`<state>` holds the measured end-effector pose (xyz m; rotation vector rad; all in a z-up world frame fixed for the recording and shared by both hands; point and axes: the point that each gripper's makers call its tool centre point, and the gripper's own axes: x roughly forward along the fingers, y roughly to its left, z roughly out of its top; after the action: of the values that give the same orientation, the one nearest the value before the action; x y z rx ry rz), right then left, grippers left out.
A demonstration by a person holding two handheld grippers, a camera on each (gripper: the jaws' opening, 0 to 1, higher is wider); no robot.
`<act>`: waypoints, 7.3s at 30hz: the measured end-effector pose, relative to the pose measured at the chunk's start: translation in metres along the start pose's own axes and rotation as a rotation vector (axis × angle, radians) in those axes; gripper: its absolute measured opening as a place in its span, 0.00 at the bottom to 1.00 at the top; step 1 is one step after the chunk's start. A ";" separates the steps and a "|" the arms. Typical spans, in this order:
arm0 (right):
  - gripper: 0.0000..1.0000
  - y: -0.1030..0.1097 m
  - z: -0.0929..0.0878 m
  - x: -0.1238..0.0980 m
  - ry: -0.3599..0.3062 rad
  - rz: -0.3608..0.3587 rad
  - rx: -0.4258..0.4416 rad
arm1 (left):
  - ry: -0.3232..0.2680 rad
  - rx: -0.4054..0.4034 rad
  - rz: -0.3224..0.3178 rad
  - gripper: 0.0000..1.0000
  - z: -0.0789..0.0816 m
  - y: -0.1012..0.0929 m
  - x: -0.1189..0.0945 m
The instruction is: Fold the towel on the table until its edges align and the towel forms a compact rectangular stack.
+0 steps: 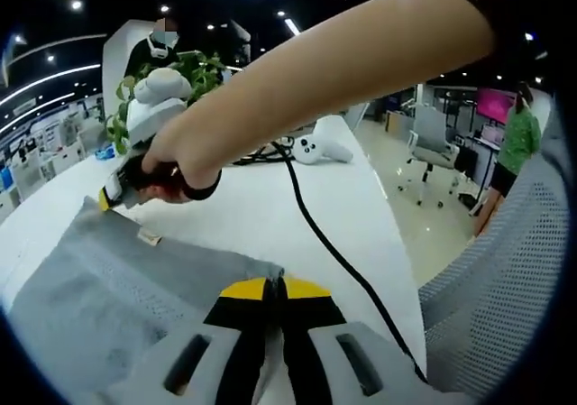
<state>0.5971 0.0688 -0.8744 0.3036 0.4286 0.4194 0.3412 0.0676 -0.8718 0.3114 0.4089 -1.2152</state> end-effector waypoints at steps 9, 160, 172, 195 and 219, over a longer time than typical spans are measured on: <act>0.00 0.024 0.026 -0.013 -0.064 0.049 0.075 | -0.058 -0.057 0.039 0.04 0.023 -0.003 -0.018; 0.00 0.565 0.051 0.156 0.030 0.613 -0.090 | -0.356 -0.545 0.987 0.04 -0.113 0.142 -0.545; 0.00 0.585 0.023 0.178 0.070 0.603 -0.092 | -0.372 -0.626 0.988 0.04 -0.147 0.149 -0.560; 0.00 0.601 -0.024 0.216 0.136 0.580 -0.076 | -0.425 -0.794 1.041 0.02 -0.193 0.159 -0.573; 0.00 0.626 -0.066 0.251 0.199 0.568 -0.173 | -0.409 -0.822 1.105 0.02 -0.232 0.170 -0.583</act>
<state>0.5708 0.7401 -0.7860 0.2125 0.4948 1.0432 0.3010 0.7131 -0.8041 -0.4002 0.2715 0.0388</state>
